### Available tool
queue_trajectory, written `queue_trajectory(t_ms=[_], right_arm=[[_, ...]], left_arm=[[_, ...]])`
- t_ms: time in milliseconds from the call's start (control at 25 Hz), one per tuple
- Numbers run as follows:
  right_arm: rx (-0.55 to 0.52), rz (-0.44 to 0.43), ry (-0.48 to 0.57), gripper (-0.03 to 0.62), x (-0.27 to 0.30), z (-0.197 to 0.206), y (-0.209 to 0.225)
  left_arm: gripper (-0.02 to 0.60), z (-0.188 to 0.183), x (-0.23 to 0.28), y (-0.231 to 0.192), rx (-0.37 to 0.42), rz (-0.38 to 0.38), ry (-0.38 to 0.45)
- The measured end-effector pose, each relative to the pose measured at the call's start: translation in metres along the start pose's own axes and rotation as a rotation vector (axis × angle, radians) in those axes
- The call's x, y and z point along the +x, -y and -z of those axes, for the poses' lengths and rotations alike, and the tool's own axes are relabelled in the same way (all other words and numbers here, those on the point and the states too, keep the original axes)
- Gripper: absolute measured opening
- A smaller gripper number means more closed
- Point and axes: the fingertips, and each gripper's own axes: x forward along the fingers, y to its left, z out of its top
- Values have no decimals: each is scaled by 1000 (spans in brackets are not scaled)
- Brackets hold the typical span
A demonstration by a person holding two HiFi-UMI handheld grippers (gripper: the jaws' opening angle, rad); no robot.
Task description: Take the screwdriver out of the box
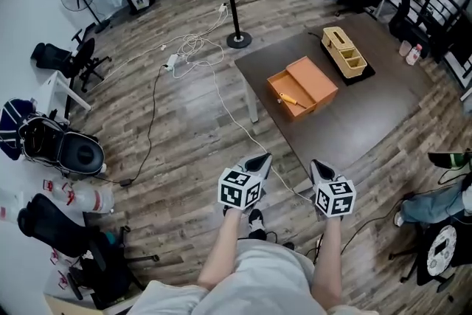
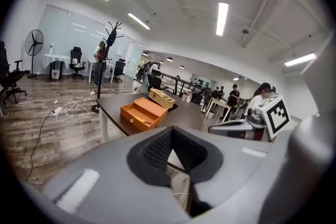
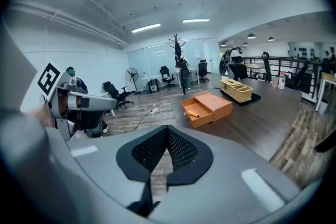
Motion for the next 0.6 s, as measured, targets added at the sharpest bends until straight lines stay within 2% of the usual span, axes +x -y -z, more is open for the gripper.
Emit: queue_trajectory(t_ms=[280, 600], right_arm=[[-30, 26, -28, -3, 39, -28, -12], [-15, 73, -45, -3, 66, -36, -1]], left_arm=[[54, -29, 1, -47, 20, 37, 15], [54, -34, -11, -109, 12, 7, 11]])
